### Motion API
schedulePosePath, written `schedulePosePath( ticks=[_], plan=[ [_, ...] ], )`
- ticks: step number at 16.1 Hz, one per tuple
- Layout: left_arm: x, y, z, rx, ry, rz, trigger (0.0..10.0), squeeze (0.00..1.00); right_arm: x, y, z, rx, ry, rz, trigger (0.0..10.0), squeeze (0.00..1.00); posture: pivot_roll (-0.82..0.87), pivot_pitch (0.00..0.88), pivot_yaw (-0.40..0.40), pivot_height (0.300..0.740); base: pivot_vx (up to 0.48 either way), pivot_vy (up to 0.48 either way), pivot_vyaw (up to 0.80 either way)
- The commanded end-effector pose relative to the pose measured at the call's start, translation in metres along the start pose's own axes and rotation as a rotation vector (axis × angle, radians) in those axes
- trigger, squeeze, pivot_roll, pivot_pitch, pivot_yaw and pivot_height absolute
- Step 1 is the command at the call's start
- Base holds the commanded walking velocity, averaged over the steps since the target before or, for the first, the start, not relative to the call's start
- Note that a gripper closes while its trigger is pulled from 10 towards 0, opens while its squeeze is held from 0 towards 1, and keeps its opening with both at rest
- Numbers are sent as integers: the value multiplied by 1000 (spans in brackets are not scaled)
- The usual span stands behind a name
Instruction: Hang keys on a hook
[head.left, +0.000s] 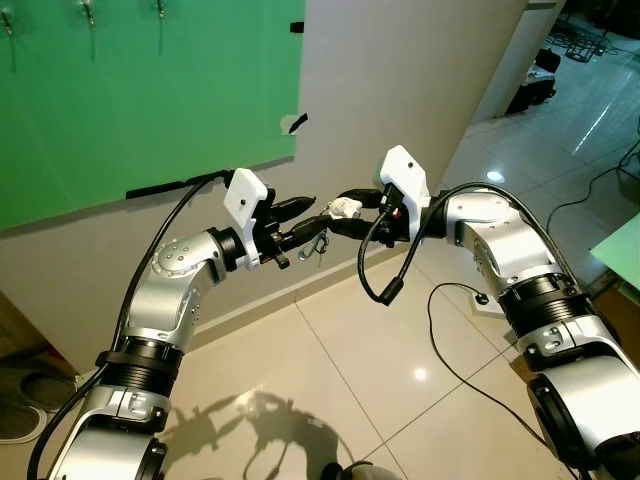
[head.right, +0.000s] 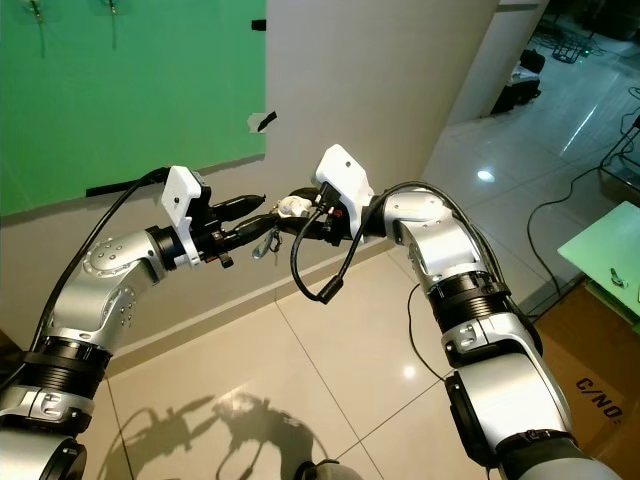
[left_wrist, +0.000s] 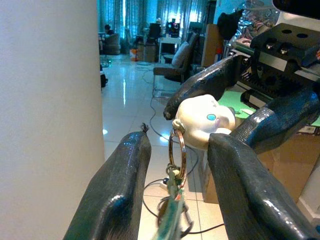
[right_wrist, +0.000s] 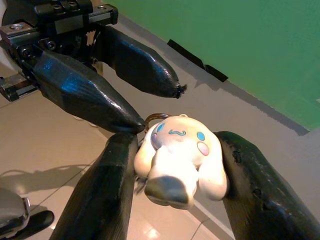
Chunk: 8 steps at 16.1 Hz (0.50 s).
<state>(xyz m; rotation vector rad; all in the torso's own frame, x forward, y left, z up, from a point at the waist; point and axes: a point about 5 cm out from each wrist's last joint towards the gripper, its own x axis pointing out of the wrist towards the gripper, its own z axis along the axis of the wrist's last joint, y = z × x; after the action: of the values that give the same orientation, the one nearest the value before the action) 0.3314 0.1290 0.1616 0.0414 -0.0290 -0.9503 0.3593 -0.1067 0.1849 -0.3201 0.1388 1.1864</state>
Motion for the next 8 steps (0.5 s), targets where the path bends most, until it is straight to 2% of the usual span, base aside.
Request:
schedulePosePath(
  ticks=[1,5,6,7,8],
  plan=[
    [5,-3,3,17,7,-13,10000,0,-4,-1,2,6,-24,-12,10000,0,-45,12,-124,740,0,0,0],
    [6,-1,1,8,11,3,9843,0,-4,1,4,7,-29,-5,10000,0,-47,19,-129,740,0,0,0],
    [5,0,0,8,17,12,4039,0,-4,1,4,8,-28,-4,10000,0,-47,19,-129,740,0,0,0],
    [5,1,-2,4,27,18,0,0,-3,1,4,8,-29,-4,10000,0,-45,20,-130,740,0,0,0],
    [6,0,-3,-4,30,12,0,0,-3,1,5,8,-33,-2,10000,0,-45,23,-131,740,0,0,0]
  ],
)
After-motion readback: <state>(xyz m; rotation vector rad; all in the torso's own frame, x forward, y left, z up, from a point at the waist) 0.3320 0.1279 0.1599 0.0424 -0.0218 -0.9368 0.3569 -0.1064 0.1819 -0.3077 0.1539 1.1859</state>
